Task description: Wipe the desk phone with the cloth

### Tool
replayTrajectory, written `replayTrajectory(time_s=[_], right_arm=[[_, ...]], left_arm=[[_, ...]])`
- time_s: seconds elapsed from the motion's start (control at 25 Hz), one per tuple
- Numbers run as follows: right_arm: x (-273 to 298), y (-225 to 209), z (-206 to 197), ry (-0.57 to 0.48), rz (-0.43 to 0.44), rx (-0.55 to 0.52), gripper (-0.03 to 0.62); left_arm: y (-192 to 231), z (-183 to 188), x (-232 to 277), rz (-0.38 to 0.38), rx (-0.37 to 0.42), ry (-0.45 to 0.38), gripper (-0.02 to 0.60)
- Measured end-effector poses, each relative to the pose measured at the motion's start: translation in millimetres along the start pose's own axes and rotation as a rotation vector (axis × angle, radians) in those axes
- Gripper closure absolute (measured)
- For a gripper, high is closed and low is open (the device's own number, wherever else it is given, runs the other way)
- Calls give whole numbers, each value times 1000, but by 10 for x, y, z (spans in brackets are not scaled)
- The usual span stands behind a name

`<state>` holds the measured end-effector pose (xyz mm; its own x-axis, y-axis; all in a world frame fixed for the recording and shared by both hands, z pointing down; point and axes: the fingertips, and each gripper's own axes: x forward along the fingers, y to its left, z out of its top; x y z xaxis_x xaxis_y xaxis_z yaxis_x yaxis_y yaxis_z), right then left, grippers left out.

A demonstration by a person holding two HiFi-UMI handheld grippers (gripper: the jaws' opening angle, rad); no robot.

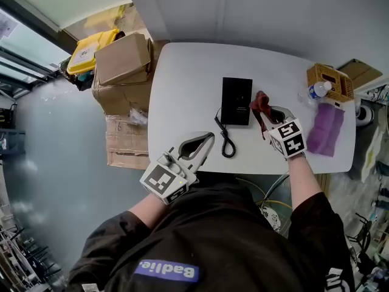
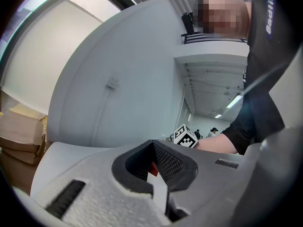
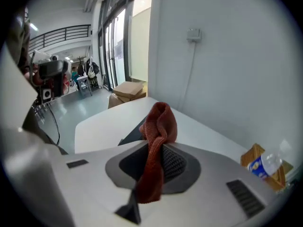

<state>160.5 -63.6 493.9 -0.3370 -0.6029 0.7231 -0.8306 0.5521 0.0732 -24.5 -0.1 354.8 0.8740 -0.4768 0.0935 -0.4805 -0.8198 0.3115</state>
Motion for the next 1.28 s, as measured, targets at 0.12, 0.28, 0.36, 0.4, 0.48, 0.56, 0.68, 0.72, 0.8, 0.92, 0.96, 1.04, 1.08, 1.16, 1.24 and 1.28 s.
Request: replayTrajectory(time_s=[0.12, 0.28, 0.36, 0.4, 0.48, 0.56, 0.68, 0.72, 0.8, 0.92, 0.96, 1.04, 1.08, 1.16, 1.24, 1.28], right_arm=[[102, -201, 417, -47, 46, -63, 525], [398, -353, 864, -77, 124, -155, 525], [575, -396, 1015, -78, 164, -183, 525], [668, -411, 1084, -77, 183, -197, 525], [855, -414, 1209, -71, 227, -227, 525], [1032, -395, 1298, -59, 273, -261, 525], [1284, -343, 1351, -33, 336, -305, 525], [1365, -306, 1353, -24, 358, -318, 525], [1517, -211, 1341, -3, 402, -347, 525], [1692, -84, 1254, 54, 459, -402, 525], [1725, -50, 1212, 73, 477, -417, 525], [1750, -12, 1127, 99, 506, -434, 525], [1749, -18, 1092, 105, 515, -434, 525], [1735, -76, 1032, 114, 522, -421, 525], [1712, -173, 959, 125, 519, -399, 525], [1694, -230, 913, 130, 512, -389, 525]], left_arm=[[117, 109, 227, 35, -4, -15, 566], [277, 189, 533, 71, -5, -25, 566], [369, 223, 652, 90, -15, -32, 566], [419, 240, 700, 100, -20, -35, 566], [509, 268, 766, 123, -29, -38, 566], [582, 273, 810, 148, -35, -36, 566], [677, 255, 851, 189, -41, -37, 566], [707, 242, 852, 205, -44, -37, 566], [772, 211, 845, 234, -51, -32, 566], [868, 184, 839, 262, -63, -27, 566], [889, 177, 838, 269, -67, -28, 566], [905, 157, 840, 280, -73, -29, 566], [905, 142, 843, 284, -76, -28, 566], [900, 108, 859, 287, -82, -24, 566], [890, 81, 891, 284, -84, -19, 566], [880, 73, 913, 280, -84, -17, 566]])
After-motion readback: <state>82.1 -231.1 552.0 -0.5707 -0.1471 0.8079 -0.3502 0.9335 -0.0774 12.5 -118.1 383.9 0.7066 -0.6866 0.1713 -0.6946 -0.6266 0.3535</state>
